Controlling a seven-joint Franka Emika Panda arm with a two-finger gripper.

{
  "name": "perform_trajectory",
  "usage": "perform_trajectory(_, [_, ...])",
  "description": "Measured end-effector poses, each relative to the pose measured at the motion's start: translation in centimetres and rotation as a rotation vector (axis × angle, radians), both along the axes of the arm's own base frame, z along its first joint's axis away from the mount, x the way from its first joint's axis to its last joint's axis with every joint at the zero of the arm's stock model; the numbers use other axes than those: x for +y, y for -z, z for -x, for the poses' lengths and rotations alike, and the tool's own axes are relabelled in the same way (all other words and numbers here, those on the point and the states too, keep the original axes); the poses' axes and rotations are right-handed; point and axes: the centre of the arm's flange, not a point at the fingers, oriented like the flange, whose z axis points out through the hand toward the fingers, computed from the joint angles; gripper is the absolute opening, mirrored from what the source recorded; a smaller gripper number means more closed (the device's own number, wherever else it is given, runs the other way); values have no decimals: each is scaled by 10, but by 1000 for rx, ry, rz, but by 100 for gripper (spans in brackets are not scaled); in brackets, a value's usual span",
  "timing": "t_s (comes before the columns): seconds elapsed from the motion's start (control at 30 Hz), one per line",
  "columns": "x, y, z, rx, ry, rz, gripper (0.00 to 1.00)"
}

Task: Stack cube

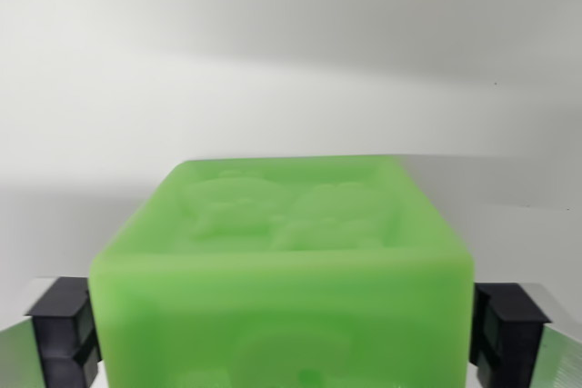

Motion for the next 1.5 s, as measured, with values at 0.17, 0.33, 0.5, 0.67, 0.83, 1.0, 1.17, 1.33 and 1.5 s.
perform_trajectory(0.17, [0, 0, 0, 0, 0, 0, 0])
perform_trajectory(0.33, [0, 0, 0, 0, 0, 0, 0])
perform_trajectory(0.5, [0, 0, 0, 0, 0, 0, 0])
perform_trajectory(0.67, [0, 0, 0, 0, 0, 0, 0])
perform_trajectory(0.83, [0, 0, 0, 0, 0, 0, 0])
perform_trajectory(1.0, [0, 0, 0, 0, 0, 0, 0])
perform_trajectory(1.17, [0, -2, 0, -1, 0, 0, 0])
perform_trajectory(1.33, [0, -6, -1, -3, 0, 0, 0])
perform_trajectory(1.5, [0, -12, -1, -4, -1, 1, 0])
